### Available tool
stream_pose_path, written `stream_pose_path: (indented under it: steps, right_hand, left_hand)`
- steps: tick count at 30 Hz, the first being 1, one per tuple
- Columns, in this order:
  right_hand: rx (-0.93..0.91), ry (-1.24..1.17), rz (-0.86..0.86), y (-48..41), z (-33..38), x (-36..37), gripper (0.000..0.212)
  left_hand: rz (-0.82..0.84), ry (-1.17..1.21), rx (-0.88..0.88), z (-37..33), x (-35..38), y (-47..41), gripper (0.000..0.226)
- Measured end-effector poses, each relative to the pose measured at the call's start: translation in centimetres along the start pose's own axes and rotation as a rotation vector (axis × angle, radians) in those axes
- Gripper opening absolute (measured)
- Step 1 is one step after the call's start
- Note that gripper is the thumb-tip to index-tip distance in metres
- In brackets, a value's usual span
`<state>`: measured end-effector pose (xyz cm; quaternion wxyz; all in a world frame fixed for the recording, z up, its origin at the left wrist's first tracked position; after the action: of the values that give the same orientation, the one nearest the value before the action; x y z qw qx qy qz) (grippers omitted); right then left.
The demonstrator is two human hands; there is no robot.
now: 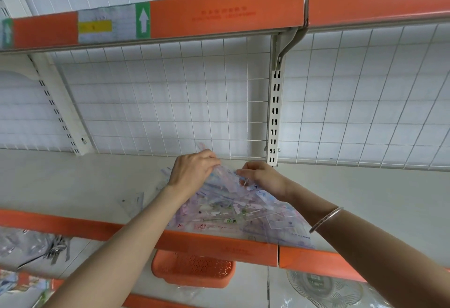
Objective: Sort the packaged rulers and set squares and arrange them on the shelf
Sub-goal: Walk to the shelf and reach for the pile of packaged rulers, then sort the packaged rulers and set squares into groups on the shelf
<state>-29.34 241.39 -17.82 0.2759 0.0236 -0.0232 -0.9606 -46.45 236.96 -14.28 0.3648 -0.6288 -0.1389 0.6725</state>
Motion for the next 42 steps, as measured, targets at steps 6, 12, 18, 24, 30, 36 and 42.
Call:
stream_pose_path:
  steps: [6,12,18,24,30,36,42]
  right_hand:
    - [-0.026,0.026,-0.137,0.0,-0.8,-1.7,0.021]
    - [-0.041,0.071,-0.306,1.3,-1.7,-4.6,0.015]
    - [-0.057,0.046,-0.484,4.2,-2.1,-8.8,0.017]
    - [0.004,0.105,-0.642,7.5,-2.8,-14.3,0.019]
    - [0.135,0.258,-0.756,11.4,-3.4,-20.7,0.015]
    - [0.219,0.313,-0.785,14.5,-4.5,-25.9,0.018]
    - [0.279,0.429,-0.807,16.3,-5.7,-29.5,0.016]
  left_hand:
    - [0.167,0.154,-0.176,-0.8,1.9,-0.2,0.027]
    - [0.274,0.389,-0.285,-4.0,3.6,-1.9,0.032]
    - [0.248,0.651,-0.464,-7.4,5.7,-4.3,0.02]
    - [0.281,0.699,-0.559,-12.0,6.7,-6.5,0.031]
    - [0.368,0.755,-0.558,-17.4,8.1,-8.7,0.035]
    - [0.457,0.796,-0.569,-23.2,9.1,-10.3,0.035]
    - [0.499,0.832,-0.532,-28.0,10.1,-11.8,0.037]
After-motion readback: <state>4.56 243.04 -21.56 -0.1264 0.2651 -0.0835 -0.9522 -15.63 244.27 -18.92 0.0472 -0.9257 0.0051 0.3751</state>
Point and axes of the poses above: each hand's wrist, its own y-axis away from the middle knuckle, its own x-axis out of the palm, z = x × y, the point moved 4 cm from there along -y, towards the middle knuckle, and after that the axes turned 13 degrees about -y, right-handed, at the moved point
